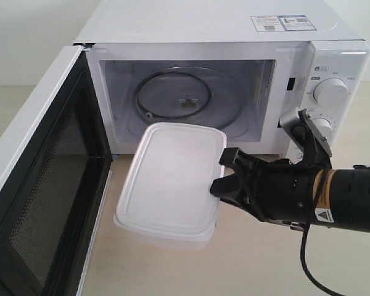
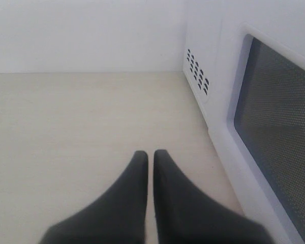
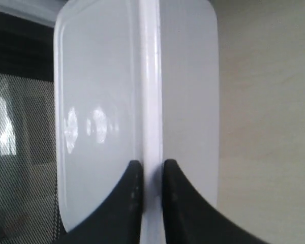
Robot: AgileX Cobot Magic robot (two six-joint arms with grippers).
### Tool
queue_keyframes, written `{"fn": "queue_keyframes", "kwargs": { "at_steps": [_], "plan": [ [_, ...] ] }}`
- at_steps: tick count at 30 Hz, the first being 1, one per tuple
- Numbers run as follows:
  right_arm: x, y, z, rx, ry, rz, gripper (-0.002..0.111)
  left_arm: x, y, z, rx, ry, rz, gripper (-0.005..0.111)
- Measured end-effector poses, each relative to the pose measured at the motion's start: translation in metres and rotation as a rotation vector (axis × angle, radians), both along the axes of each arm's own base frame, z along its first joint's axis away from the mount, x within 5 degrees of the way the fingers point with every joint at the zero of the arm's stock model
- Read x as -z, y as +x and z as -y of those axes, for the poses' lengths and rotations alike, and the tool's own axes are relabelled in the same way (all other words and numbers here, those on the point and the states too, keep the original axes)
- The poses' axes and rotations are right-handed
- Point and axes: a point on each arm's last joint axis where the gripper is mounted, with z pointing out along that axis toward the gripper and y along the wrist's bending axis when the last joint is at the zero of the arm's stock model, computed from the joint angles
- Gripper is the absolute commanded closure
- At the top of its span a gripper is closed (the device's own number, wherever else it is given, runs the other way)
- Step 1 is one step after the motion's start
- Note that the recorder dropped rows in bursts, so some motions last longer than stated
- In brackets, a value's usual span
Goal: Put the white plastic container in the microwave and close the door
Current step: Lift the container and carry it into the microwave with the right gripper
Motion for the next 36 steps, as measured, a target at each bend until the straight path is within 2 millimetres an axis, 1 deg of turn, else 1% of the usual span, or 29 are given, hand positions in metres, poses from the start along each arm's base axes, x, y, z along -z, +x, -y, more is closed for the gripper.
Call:
{"fn": "queue_keyframes", "kwargs": {
  "at_steps": [7, 9, 11, 14, 18, 20, 26, 30, 36],
  "plan": [
    [-0.005, 0.012, 0.006, 0.224, 0.104, -0.018, 0.108, 0.0, 0.0, 0.0, 0.0, 0.0, 0.0, 0.102],
    [-0.01, 0.011, -0.002, 0.288, 0.16, 0.006, 0.108, 0.0, 0.0, 0.0, 0.0, 0.0, 0.0, 0.102],
    [-0.012, 0.008, -0.008, 0.341, 0.172, 0.047, 0.108, 0.0, 0.0, 0.0, 0.0, 0.0, 0.0, 0.102],
    [-0.008, 0.01, -0.013, 0.444, 0.193, 0.066, 0.108, 0.0, 0.0, 0.0, 0.0, 0.0, 0.0, 0.102],
    [0.004, 0.026, -0.027, 0.487, 0.198, 0.042, 0.108, 0.0, 0.0, 0.0, 0.0, 0.0, 0.0, 0.102],
    [0.006, 0.035, -0.033, 0.5, 0.213, 0.051, 0.108, 0.0, 0.0, 0.0, 0.0, 0.0, 0.0, 0.102],
    [0.005, 0.061, -0.05, 0.567, 0.28, 0.058, 0.108, 0.0, 0.0, 0.0, 0.0, 0.0, 0.0, 0.102],
    [0.005, 0.074, -0.057, 0.616, 0.316, 0.052, 0.108, 0.0, 0.0, 0.0, 0.0, 0.0, 0.0, 0.102],
    [0.003, 0.094, -0.072, 0.639, 0.336, 0.051, 0.108, 0.0, 0.0, 0.0, 0.0, 0.0, 0.0, 0.102]
  ]
}}
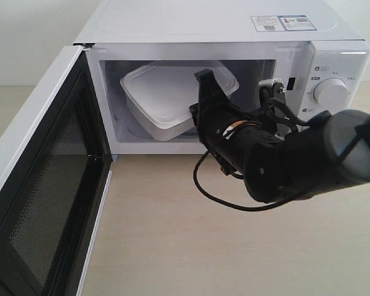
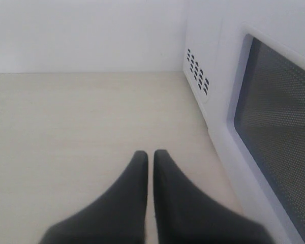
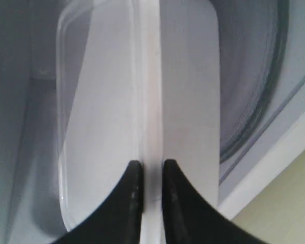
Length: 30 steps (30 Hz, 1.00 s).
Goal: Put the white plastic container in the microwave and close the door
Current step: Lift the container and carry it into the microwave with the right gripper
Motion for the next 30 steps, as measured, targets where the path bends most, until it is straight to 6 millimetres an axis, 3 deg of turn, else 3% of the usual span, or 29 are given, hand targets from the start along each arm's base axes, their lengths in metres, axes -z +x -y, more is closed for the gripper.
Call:
{"fn": "queue_keyframes", "kwargs": {
  "at_steps": [5, 20, 30],
  "plan": [
    [0.006, 0.007, -0.005, 0.008, -0.034, -0.027, 0.108, 0.0, 0.0, 0.0, 0.0, 0.0, 0.0, 0.102],
    [0.008, 0.012, 0.007, 0.126, -0.035, -0.066, 0.108, 0.0, 0.0, 0.0, 0.0, 0.0, 0.0, 0.102],
    [-0.006, 0.031, -0.001, 0.123, -0.015, -0.039, 0.108, 0.0, 0.0, 0.0, 0.0, 0.0, 0.0, 0.102]
  ]
}}
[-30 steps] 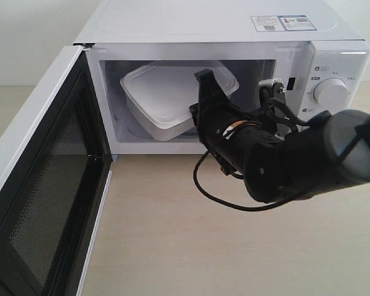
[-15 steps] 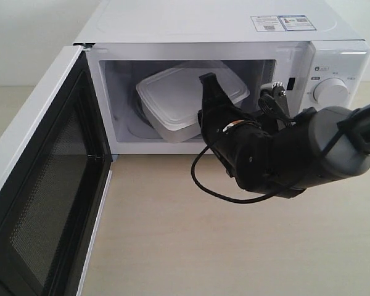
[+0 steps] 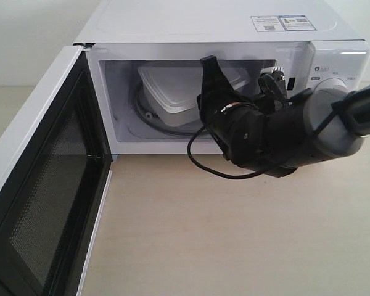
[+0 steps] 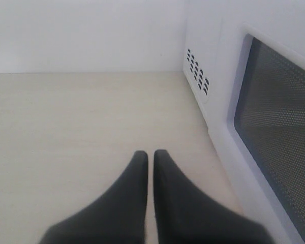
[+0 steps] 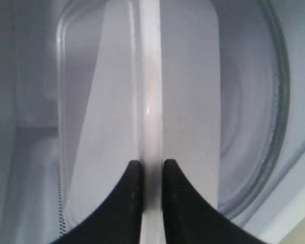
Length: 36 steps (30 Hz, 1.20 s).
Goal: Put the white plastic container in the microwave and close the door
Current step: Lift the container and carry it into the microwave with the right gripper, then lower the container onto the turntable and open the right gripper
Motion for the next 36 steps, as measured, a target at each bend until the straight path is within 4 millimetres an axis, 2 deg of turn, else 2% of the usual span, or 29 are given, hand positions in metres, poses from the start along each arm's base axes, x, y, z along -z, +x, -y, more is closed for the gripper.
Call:
{"fn": "queue_keyframes", "kwargs": {
  "at_steps": [18, 21, 25, 27, 30, 35, 36],
  "plan": [
    [0.0029, -0.0002, -0.0021, -0.04, -0.065, -0.012, 0.107, 0.0, 0.0, 0.0, 0.0, 0.0, 0.0, 0.102],
    [0.0028, -0.0002, -0.0024, -0.045, -0.07, -0.008, 0.092, 0.0, 0.0, 0.0, 0.0, 0.0, 0.0, 0.102],
    [0.0024, -0.0002, -0.0028, -0.051, -0.075, -0.002, 0.06, 0.0, 0.0, 0.0, 0.0, 0.0, 0.0, 0.102],
    [0.0021, 0.0, -0.0026, -0.049, -0.075, 0.002, 0.052, 0.0, 0.0, 0.0, 0.0, 0.0, 0.0, 0.102],
    [0.0018, 0.0001, -0.0026, -0.048, -0.074, 0.004, 0.057, 0.0, 0.0, 0.0, 0.0, 0.0, 0.0, 0.102],
    [0.0009, 0.0001, -0.0039, -0.069, -0.09, 0.019, 0.086, 0.0, 0.0, 0.0, 0.0, 0.0, 0.0, 0.102],
    [0.0001, -0.0002, -0.0058, -0.099, -0.112, 0.037, 0.089, 0.0, 0.0, 0.0, 0.0, 0.0, 0.0, 0.102]
  ]
}}
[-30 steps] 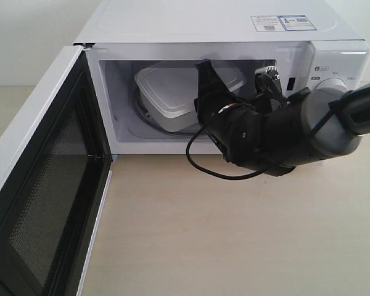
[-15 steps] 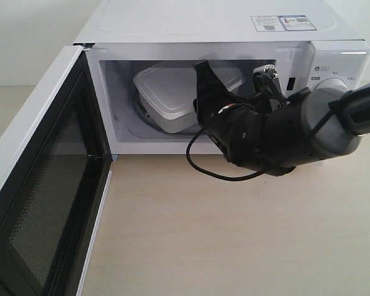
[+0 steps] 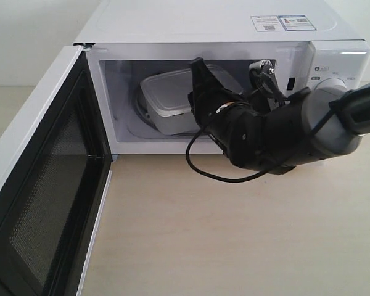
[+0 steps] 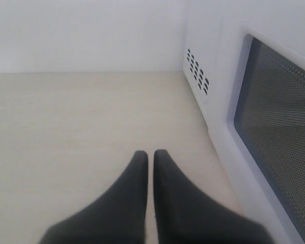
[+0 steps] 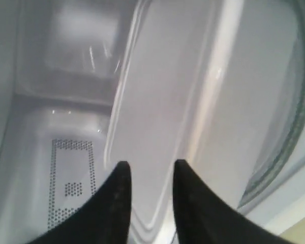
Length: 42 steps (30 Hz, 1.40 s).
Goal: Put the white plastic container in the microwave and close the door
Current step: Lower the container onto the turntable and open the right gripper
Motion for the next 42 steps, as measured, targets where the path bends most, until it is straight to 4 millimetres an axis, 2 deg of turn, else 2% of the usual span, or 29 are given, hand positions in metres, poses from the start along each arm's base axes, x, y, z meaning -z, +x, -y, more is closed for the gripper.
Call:
{"fn": "queue_keyframes", "kwargs": {
  "at_steps": [5, 9, 15, 19, 25, 29, 33, 42],
  "plan": [
    [-0.006, -0.007, -0.005, -0.106, -0.049, -0.056, 0.108, 0.0, 0.0, 0.0, 0.0, 0.0, 0.0, 0.102],
    [-0.001, -0.016, -0.01, -0.261, -0.188, -0.114, 0.108, 0.0, 0.0, 0.0, 0.0, 0.0, 0.0, 0.102],
    [-0.003, -0.028, -0.016, -0.362, -0.291, -0.096, 0.108, 0.0, 0.0, 0.0, 0.0, 0.0, 0.0, 0.102],
    [-0.005, -0.048, -0.021, -0.46, -0.406, -0.025, 0.108, 0.0, 0.0, 0.0, 0.0, 0.0, 0.0, 0.102],
    [0.0, -0.079, -0.026, -0.668, -0.713, 0.145, 0.108, 0.0, 0.0, 0.0, 0.0, 0.0, 0.0, 0.102],
    [-0.002, -0.078, -0.025, -0.711, -0.847, 0.257, 0.108, 0.0, 0.0, 0.0, 0.0, 0.0, 0.0, 0.102],
    [-0.006, -0.072, -0.026, -0.683, -0.974, 0.419, 0.108, 0.0, 0.0, 0.0, 0.0, 0.0, 0.0, 0.102],
    [0.033, -0.057, -0.029, -0.591, -1.09, 0.514, 0.108, 0.0, 0.0, 0.0, 0.0, 0.0, 0.0, 0.102]
  ]
}}
